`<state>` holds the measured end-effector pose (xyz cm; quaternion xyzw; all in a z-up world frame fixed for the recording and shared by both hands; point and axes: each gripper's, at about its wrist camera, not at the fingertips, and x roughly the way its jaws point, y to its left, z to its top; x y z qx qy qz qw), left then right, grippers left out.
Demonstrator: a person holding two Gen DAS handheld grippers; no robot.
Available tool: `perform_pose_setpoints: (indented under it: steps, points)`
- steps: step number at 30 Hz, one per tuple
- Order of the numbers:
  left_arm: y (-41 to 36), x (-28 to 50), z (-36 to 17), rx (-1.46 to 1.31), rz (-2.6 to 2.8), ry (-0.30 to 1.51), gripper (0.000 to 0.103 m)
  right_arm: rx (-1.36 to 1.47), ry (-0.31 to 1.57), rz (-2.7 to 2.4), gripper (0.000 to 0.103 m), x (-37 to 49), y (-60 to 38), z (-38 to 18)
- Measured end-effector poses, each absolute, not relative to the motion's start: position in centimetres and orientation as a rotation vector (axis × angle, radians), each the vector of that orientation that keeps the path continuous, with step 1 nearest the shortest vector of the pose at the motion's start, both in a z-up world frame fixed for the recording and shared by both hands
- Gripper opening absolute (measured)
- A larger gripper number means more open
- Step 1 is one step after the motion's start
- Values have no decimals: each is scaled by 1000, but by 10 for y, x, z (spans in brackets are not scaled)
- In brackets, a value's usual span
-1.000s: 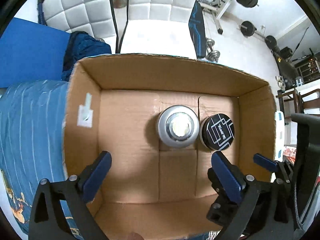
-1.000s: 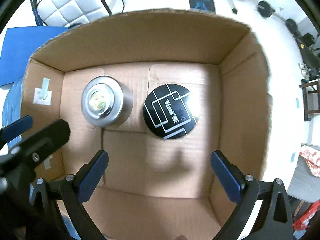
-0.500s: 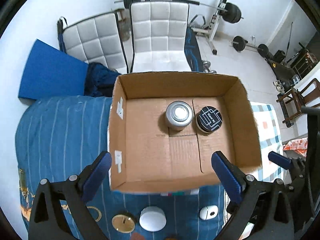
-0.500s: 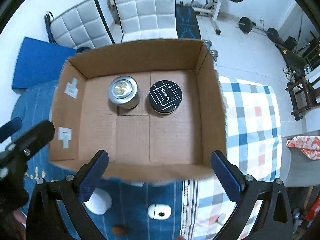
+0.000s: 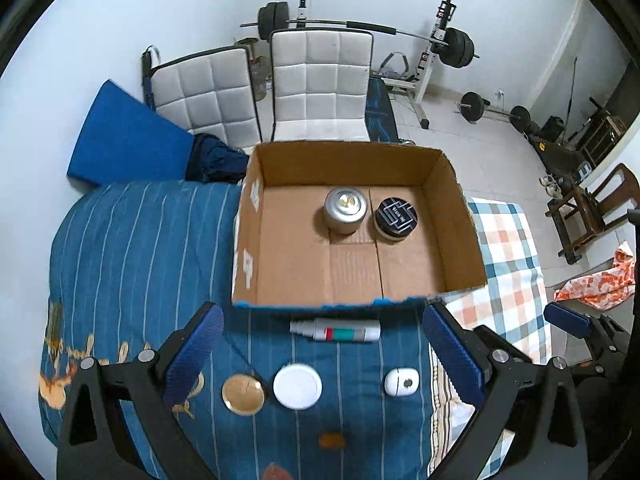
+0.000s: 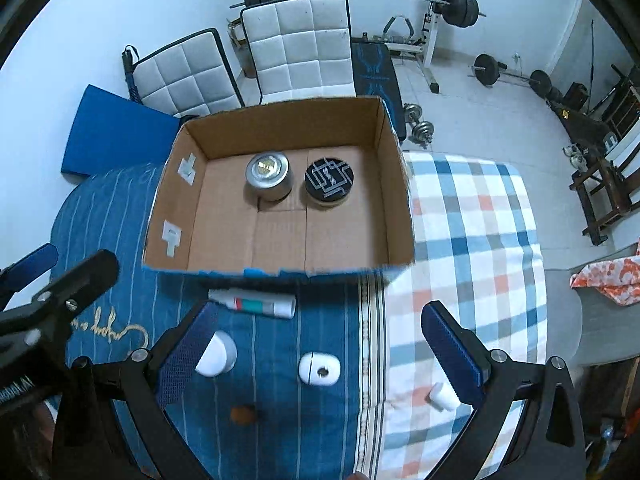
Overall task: Organize rigid objects
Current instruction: 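Grasp the white earbud case with the right gripper while the left grasps the white jar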
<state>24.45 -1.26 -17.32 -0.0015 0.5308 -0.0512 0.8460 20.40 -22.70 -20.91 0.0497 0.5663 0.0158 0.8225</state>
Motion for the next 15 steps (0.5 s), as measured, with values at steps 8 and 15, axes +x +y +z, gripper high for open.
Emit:
perform_pose_setpoints:
  steps: [8, 15]
  points:
    - [13, 207, -234, 22, 20, 1266, 102, 115, 1343, 14, 103, 178, -266, -272]
    - [23, 203, -325, -17, 66, 1458, 102, 181, 1539, 69, 103, 167, -259, -371]
